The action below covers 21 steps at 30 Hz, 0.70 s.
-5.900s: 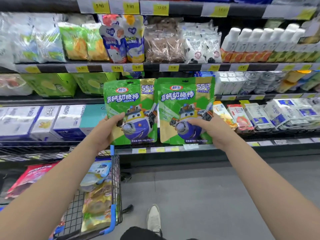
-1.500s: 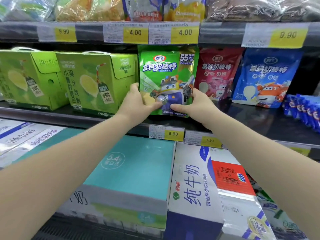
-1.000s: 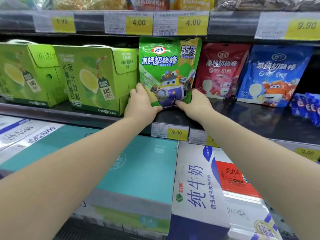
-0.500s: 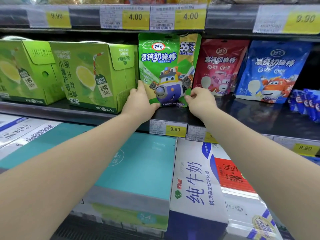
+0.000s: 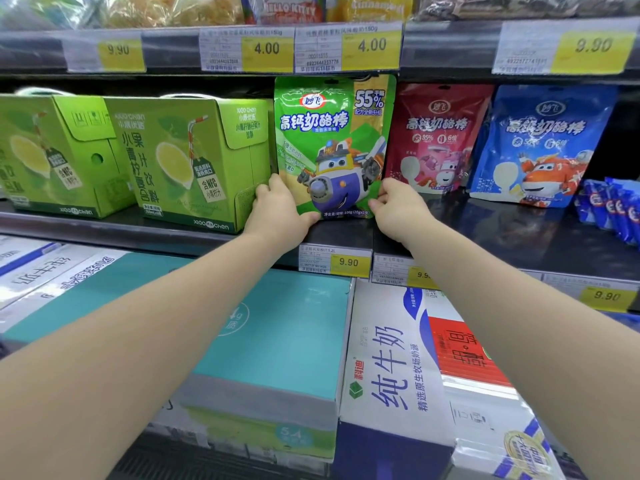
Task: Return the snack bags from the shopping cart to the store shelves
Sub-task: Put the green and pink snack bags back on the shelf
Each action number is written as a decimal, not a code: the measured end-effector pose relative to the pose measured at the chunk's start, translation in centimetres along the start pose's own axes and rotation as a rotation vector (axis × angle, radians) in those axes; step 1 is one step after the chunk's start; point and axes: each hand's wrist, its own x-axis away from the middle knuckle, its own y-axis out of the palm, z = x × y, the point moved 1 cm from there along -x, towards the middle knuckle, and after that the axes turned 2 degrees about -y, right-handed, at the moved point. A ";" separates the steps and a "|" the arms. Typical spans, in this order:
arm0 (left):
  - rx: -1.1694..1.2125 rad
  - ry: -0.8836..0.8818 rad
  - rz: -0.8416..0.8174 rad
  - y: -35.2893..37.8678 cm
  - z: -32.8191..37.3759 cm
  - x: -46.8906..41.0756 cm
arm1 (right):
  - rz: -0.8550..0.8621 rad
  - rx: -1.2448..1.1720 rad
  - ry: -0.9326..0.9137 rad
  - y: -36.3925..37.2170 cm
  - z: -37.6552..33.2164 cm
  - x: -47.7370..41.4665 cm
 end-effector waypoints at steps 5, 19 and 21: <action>-0.003 -0.008 0.010 0.1 0.2 0.2 | 0.018 0.044 0.008 0.1 0.1 0.0; -0.008 -0.050 0.020 -0.3 0.6 0.7 | -0.070 0.098 -0.019 -0.8 -0.2 1.0; -0.008 -0.055 0.011 -0.5 0.7 1.0 | -0.074 0.079 -0.017 -1.0 -0.2 1.5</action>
